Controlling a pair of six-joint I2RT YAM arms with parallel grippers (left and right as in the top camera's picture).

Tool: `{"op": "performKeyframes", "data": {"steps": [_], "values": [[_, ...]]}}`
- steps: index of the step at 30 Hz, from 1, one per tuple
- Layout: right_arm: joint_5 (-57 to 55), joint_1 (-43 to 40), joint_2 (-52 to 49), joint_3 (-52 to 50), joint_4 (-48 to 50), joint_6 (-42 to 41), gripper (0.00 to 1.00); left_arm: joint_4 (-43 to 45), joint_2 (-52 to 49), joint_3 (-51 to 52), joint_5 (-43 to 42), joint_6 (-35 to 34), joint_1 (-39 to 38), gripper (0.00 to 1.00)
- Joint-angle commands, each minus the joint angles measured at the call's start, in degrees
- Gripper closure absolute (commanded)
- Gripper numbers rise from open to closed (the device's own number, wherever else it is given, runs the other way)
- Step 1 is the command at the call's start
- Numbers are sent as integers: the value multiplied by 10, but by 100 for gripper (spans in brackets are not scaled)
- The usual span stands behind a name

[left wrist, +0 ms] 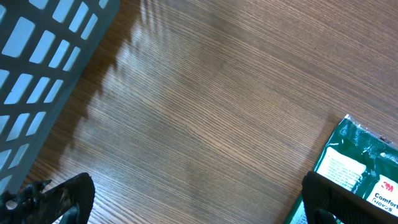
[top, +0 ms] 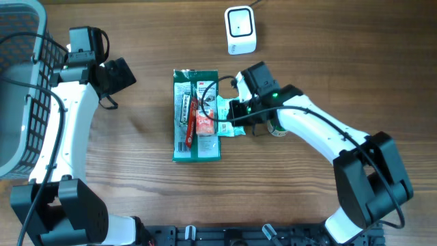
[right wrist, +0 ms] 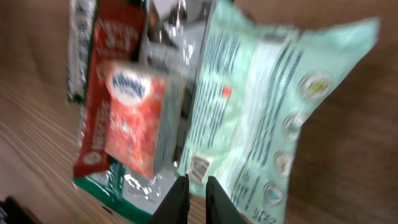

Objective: Scan the item barcode
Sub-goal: 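Move the green-capped jar rightward with the right gripper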

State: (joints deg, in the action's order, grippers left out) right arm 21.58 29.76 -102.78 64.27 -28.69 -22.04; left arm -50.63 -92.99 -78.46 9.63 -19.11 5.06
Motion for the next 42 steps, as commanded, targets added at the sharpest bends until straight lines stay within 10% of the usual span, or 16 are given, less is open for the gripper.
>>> {"op": "performKeyframes", "data": {"steps": [1, 9, 14, 22, 42], "values": [[-28, 7, 9, -36, 11, -26, 90, 0, 4, -6, 5, 9, 4, 0], [-38, 7, 10, -70, 53, -50, 89, 0, 4, -6, 5, 9, 4, 0], [-2, 3, 41, 23, -26, 4, 70, 0, 4, -6, 5, 9, 4, 0], [-259, -35, 72, 211, -324, -9, 0, 0, 4, -6, 5, 9, 4, 0], [-236, -113, 56, 73, -298, -86, 0, 0, 4, -6, 5, 9, 4, 0]]}}
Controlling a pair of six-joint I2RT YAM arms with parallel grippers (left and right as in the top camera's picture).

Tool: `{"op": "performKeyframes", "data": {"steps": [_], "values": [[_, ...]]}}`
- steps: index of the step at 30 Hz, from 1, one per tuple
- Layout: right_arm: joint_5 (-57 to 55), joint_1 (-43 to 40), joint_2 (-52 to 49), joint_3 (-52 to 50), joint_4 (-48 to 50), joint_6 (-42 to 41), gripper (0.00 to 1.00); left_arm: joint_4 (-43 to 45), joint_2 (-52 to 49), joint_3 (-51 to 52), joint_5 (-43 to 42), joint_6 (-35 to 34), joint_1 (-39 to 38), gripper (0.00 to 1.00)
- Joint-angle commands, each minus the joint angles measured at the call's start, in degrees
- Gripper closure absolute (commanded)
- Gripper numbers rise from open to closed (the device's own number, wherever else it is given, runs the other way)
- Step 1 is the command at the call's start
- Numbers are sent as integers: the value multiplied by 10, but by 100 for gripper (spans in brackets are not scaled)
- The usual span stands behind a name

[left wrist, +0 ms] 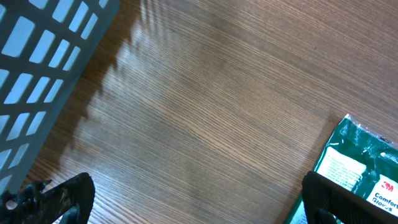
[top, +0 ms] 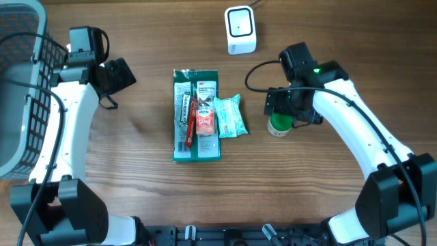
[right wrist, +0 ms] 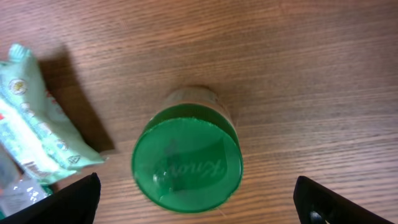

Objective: Scan the item barcode
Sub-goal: 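Move the green-capped jar rightward with the right gripper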

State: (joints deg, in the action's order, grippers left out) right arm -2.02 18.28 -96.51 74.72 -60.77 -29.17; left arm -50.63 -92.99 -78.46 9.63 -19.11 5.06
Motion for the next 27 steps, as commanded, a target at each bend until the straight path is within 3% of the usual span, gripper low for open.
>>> {"op": "performKeyframes", "data": {"steps": [1, 7, 13, 20, 27], "values": [[10, 1, -7, -45, 39, -15, 0, 0, 4, -6, 5, 9, 4, 0], [40, 1, -7, -98, 94, -27, 2, 0, 4, -6, 5, 9, 4, 0], [31, 1, -7, -112, 110, -26, 19, 0, 4, -6, 5, 9, 4, 0], [16, 1, -7, -112, 126, -19, 23, 0, 4, -6, 5, 9, 4, 0], [16, 1, -7, -112, 137, 113, 37, 0, 4, -6, 5, 9, 4, 0]]}}
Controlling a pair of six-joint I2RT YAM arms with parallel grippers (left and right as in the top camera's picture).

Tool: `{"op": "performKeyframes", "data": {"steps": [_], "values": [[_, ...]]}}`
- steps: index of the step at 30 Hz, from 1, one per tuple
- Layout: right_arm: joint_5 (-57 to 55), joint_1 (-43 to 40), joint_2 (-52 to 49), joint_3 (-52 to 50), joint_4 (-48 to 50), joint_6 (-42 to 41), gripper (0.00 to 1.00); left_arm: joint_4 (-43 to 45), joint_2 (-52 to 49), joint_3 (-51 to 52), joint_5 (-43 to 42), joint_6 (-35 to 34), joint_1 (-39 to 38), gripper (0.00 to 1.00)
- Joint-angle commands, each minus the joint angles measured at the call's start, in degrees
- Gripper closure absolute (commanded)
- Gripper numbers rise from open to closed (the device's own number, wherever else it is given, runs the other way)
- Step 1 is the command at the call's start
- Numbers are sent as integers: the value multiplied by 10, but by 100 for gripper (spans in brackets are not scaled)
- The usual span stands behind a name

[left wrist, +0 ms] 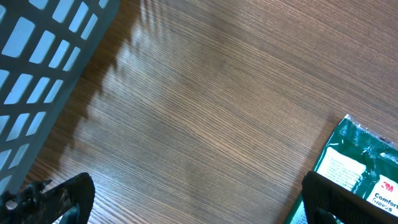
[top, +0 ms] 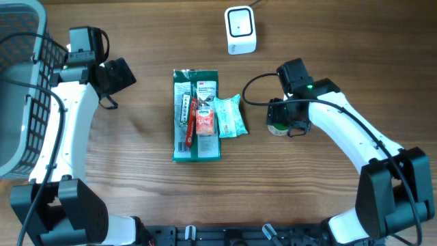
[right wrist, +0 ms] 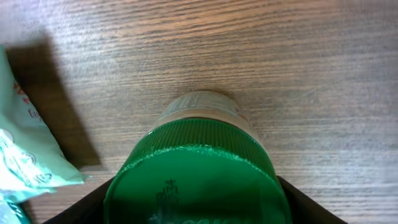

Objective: Scan the item barcode
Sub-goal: 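Move the green-capped jar rightward with the right gripper, then grip the green-capped jar firmly with the right gripper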

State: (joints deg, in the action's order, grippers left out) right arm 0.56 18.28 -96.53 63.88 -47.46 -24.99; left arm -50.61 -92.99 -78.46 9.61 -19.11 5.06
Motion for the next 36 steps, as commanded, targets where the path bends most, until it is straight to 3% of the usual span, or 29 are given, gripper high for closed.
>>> {"op": "performKeyframes", "data": {"steps": [1, 5, 10, 12, 36], "values": [[-10, 1, -7, -4, 3, 93, 38, 0, 4, -6, 5, 9, 4, 0], [-10, 1, -7, -4, 6, 150, 36, 0, 4, -6, 5, 9, 4, 0], [-9, 1, -7, -4, 29, 123, 11, 0, 4, -6, 5, 9, 4, 0], [-9, 1, -8, -4, 35, 94, 8, 0, 4, -6, 5, 9, 4, 0], [-41, 1, -80, -4, 44, 60, 24, 0, 4, -6, 5, 9, 4, 0]]}}
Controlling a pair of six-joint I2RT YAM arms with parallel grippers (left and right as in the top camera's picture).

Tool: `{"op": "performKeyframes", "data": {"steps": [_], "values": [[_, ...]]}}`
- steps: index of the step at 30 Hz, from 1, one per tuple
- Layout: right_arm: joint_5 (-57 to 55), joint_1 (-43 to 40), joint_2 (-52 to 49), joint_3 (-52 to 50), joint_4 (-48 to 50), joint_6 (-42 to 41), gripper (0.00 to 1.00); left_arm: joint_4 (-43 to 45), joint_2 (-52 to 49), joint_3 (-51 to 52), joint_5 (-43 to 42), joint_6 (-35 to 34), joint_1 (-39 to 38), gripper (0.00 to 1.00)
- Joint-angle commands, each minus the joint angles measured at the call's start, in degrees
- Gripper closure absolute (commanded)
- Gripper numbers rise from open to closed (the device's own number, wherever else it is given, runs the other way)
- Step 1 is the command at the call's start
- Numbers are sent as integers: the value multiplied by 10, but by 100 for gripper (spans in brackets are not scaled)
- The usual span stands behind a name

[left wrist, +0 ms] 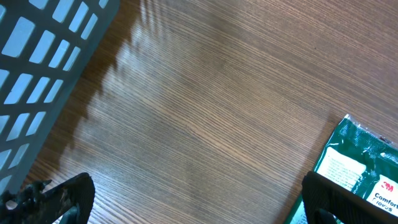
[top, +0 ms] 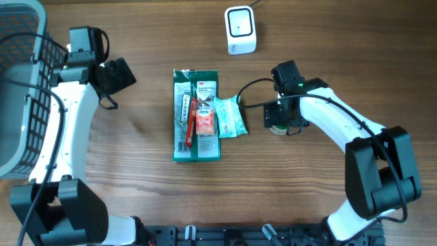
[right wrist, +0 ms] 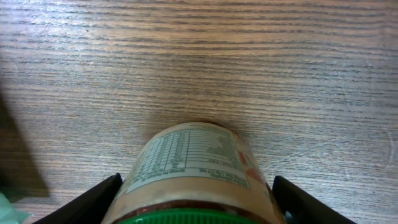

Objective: Scan the item barcode
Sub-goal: 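Grip the green-capped jar firmly with the right gripper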

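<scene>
A jar (right wrist: 194, 163) with a green lid and a printed label stands on the table right of the packets. My right gripper (right wrist: 197, 190) is low around it, shut on its sides just under the lid, with one black finger (right wrist: 93, 200) on each flank. Overhead, the right gripper (top: 279, 121) covers most of the jar (top: 276, 130). The white scanner (top: 240, 29) sits at the back of the table. My left gripper (top: 127, 74) hangs open over bare wood at the left, holding nothing; its fingers (left wrist: 62, 196) show wide apart.
A pile of packets (top: 196, 115) lies mid-table, with a pale green pouch (top: 229, 116) at its right edge close to the jar. A grey basket (top: 20, 82) stands at the far left. A corner of the green packet (left wrist: 360, 162) shows by my left gripper.
My right gripper has dropped lower over the jar; its fingers now sit closer together against the jar's sides, below the lid. The left arm has not moved.
My right gripper was shut, low over the pale green pouch at the pile. Then it stood open above the jar's green lid. After that it was lower with the lid between its fingers, and now it grips the jar's sides. The left arm stayed still.
</scene>
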State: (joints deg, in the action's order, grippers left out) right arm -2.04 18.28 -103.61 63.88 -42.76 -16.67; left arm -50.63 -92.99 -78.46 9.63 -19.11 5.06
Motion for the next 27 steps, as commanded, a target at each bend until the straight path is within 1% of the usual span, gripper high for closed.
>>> {"op": "performKeyframes", "data": {"steps": [1, 4, 10, 15, 19, 21, 22, 23, 24, 26, 27], "values": [[-13, 1, -9, -4, -4, -35, 23, 0, 4, -6, 5, 9, 4, 0], [-9, 2, -9, -4, -3, -59, 23, 0, 4, -6, 5, 9, 4, 0], [-9, 2, -9, -4, -9, -59, 19, 0, 4, -6, 5, 9, 4, 0], [1, 2, -9, -4, -8, -60, 20, 0, 4, -6, 5, 9, 4, 0], [21, 2, -9, -4, -8, -60, 37, 0, 4, -6, 5, 9, 4, 0], [27, 2, -7, 1, -18, -59, 52, 0, 4, -6, 5, 9, 4, 0], [32, 0, -3, 18, -41, -58, 62, 0, 4, -6, 5, 9, 4, 0], [35, 0, 1, 34, -61, -58, 68, 0, 4, -6, 5, 9, 4, 0], [43, -2, 5, 54, -84, -58, 78, 0, 4, -6, 5, 9, 4, 0], [127, -3, 18, 110, -139, -60, 86, 0, 4, -6, 5, 9, 4, 0], [180, -3, 20, 126, -153, -60, 87, 0, 4, -6, 5, 9, 4, 0]]}}
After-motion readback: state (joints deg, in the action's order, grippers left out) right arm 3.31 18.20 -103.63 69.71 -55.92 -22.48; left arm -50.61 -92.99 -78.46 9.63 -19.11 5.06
